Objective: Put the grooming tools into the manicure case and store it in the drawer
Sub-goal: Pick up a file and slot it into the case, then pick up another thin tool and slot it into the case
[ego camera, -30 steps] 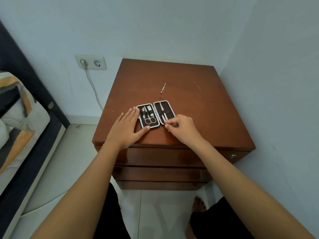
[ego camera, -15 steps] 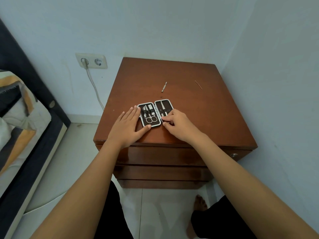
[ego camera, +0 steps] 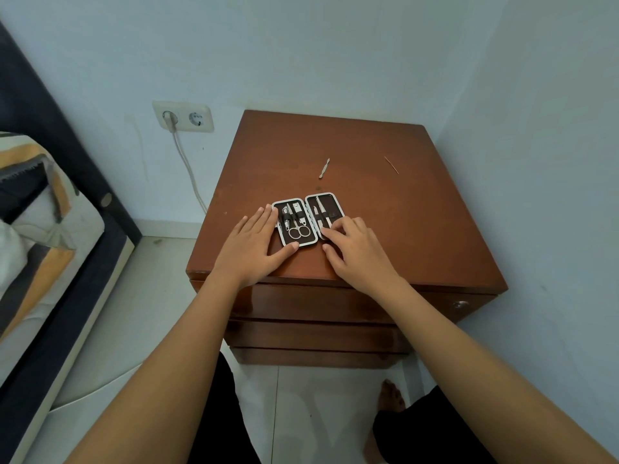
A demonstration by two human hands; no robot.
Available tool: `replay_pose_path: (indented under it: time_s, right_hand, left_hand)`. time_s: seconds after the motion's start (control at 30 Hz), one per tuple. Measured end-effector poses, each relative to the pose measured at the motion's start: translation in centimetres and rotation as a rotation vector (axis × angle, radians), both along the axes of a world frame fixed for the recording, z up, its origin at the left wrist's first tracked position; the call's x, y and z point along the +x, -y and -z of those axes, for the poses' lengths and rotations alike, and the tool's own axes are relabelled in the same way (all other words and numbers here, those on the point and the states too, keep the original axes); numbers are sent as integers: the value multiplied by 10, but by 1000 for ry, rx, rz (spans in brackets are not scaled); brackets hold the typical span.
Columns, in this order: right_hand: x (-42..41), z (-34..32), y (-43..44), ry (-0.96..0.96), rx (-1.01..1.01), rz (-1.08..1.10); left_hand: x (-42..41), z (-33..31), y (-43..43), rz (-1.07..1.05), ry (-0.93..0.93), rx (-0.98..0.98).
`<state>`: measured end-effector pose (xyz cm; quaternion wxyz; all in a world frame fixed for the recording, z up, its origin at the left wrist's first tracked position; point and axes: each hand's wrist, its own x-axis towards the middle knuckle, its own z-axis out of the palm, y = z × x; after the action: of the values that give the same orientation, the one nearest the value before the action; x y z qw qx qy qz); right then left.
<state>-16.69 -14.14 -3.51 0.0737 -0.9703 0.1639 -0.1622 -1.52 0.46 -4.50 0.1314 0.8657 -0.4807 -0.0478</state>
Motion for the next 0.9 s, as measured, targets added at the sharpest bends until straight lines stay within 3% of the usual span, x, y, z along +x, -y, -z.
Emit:
replay_pose_path:
  time_s: [0.1,0.27,0.43,0.67,0.9]
  right_hand:
    - [1,1,2,25,10,-23]
    - [20,-5,26,251,264,66]
    - [72,-3,70,30,354,180]
    - [114,-13,94,-271,375,61]
    - [67,-10,97,-54,397,72]
  left_hand:
    - [0,-1,0,-2,-2,-4]
    - [0,1,0,3,-8,-20]
    - [2,2,1,6,-1,-32]
    - [3,4,1,8,1,-63]
    - [3,3,0,10,-2,-66]
